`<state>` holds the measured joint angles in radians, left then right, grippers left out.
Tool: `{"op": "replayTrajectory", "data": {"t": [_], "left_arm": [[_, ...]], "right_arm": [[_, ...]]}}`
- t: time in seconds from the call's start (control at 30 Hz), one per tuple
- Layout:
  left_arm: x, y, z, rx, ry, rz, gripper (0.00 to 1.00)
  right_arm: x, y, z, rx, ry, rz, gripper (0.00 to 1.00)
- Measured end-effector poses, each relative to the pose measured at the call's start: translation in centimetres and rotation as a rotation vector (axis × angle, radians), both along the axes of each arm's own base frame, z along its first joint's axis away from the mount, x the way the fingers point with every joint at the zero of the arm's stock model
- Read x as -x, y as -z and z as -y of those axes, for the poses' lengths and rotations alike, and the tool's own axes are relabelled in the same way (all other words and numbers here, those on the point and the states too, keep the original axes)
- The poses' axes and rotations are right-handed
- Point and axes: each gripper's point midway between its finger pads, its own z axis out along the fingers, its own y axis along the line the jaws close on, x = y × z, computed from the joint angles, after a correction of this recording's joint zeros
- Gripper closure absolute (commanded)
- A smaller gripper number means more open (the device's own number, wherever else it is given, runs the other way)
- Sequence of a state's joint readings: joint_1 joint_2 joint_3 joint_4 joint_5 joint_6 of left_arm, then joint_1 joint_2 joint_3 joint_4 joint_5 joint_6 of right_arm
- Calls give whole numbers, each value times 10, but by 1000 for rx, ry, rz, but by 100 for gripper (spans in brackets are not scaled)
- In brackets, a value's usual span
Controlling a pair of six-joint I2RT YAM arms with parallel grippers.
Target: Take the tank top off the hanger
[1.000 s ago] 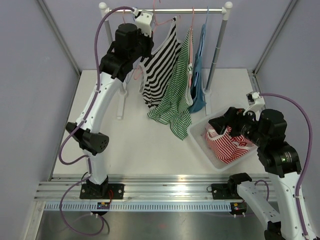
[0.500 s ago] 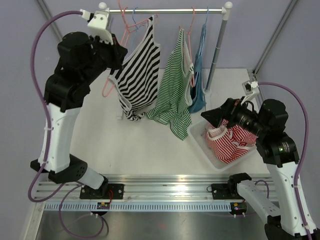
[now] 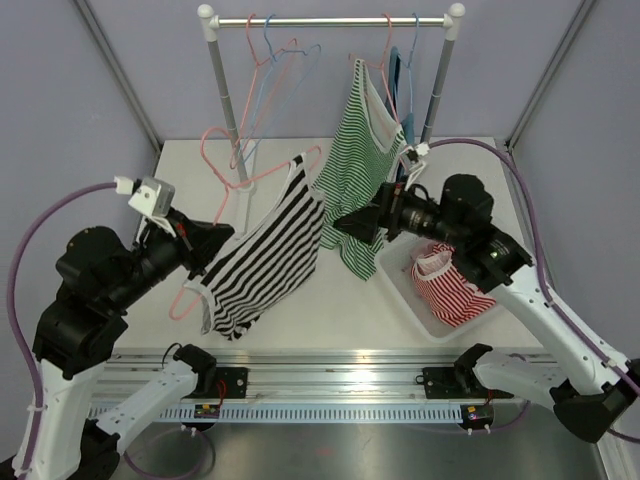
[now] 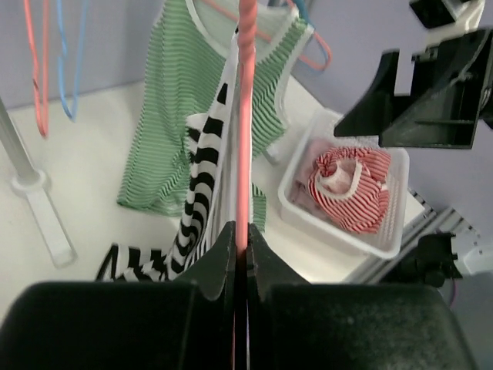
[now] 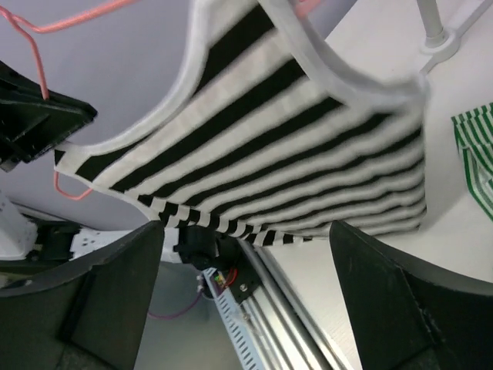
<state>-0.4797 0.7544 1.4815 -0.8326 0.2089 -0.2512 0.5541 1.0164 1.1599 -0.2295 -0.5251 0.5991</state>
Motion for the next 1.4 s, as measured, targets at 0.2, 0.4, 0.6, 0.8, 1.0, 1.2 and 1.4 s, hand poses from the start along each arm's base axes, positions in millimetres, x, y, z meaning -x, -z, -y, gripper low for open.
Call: {"op": "replayTrajectory", "data": {"t": [0.2, 0.4, 0.6, 0.8, 1.0, 1.2, 1.4], "left_arm": [[15, 66, -3, -11, 15, -98, 100], [16, 83, -2, -15, 21, -117, 100], [15, 92, -1, -23, 23, -134, 100], [17, 94, 3, -18, 44, -131, 100], [18, 92, 4, -13, 55, -125, 100], [17, 92, 3, -15, 49, -125, 100], [17, 96, 2, -29, 47, -133, 100]], "right_arm": [[0, 0, -61, 98, 35, 91, 13], [-26, 11, -102, 230, 170, 159, 25], [-54, 42, -100, 365, 290, 162, 43], [-61, 49, -97, 401, 324, 173, 53], [-68, 56, -98, 439, 338, 181, 82], [-71, 59, -92, 465, 368, 184, 100], [-83, 67, -73, 518, 436, 168, 100]]}}
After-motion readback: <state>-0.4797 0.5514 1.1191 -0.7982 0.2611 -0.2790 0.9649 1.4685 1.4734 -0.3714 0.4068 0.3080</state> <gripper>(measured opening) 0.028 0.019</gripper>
